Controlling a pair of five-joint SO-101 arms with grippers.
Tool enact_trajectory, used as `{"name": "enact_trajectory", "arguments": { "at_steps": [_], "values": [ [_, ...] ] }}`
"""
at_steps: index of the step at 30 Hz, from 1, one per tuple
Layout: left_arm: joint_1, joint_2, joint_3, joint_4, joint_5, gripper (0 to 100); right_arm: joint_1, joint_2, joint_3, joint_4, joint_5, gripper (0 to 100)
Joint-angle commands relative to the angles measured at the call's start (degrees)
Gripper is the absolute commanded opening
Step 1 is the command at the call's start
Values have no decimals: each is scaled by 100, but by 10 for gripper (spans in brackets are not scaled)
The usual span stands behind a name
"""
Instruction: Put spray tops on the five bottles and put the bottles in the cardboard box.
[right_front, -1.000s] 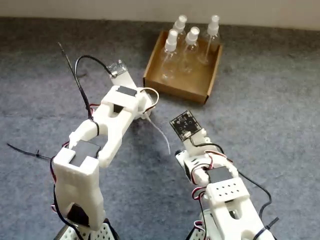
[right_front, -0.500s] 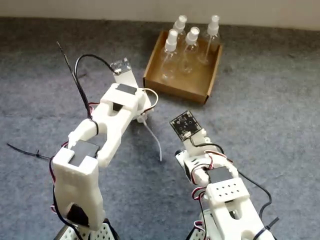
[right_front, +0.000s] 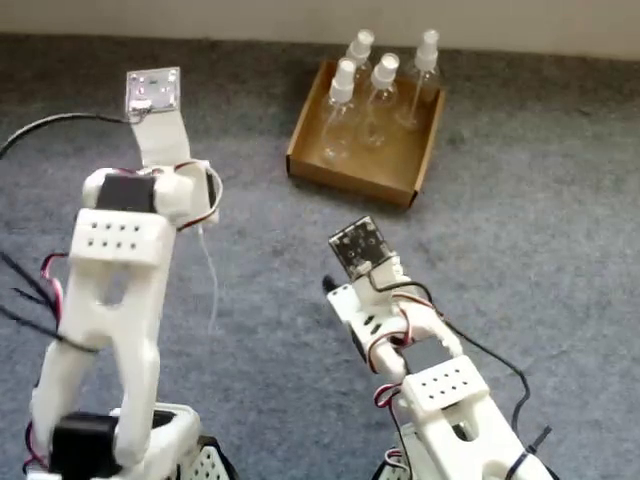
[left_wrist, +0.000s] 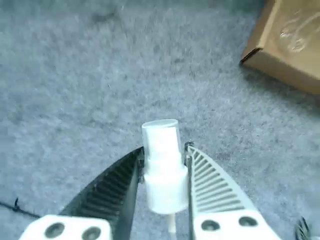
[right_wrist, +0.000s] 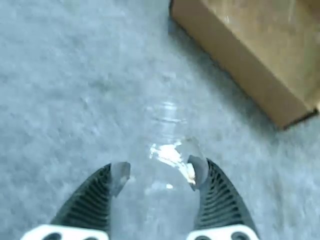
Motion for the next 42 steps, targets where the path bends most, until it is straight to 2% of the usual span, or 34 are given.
{"name": "enact_trajectory", "arguments": {
  "at_steps": [1, 3, 7, 11, 14, 20, 24, 29, 32, 40, 42],
  "values": [
    [-92, -2475, 303, 35, -791, 4, -286, -110, -75, -1007, -62, 4],
    [-48, -3204, 303, -70, -765, 4, -295, -110, -92, -1156, -70, 4],
    [453, -4057, 277, -1152, -440, 4, -338, -119, -40, -1367, -70, 4],
    [989, -4031, 347, -2013, 18, 4, -523, -259, 409, -1771, -70, 4],
    [1086, -3714, 532, -2673, 299, 4, -778, -831, 734, -1745, -35, 4],
    [1385, -3240, 725, -3851, 598, 4, -1112, -2607, 1376, -365, -62, 4],
    [1710, -2967, 919, -4044, 615, 4, -1402, -3829, 1411, 585, -70, 3],
    [1798, -2914, 1095, -4035, 598, 4, -1429, -4690, 1411, 1235, -97, 3],
    [1798, -2923, 1165, -4026, 589, 4, -1411, -4602, 1411, 1323, -369, 3],
    [1851, -2923, 1270, -4035, 607, 4, -1402, -4013, 1279, 1279, -404, 3],
    [1851, -2923, 1385, -4035, 607, 4, -1393, -4022, 1200, 1253, -615, 3]
  ]
}}
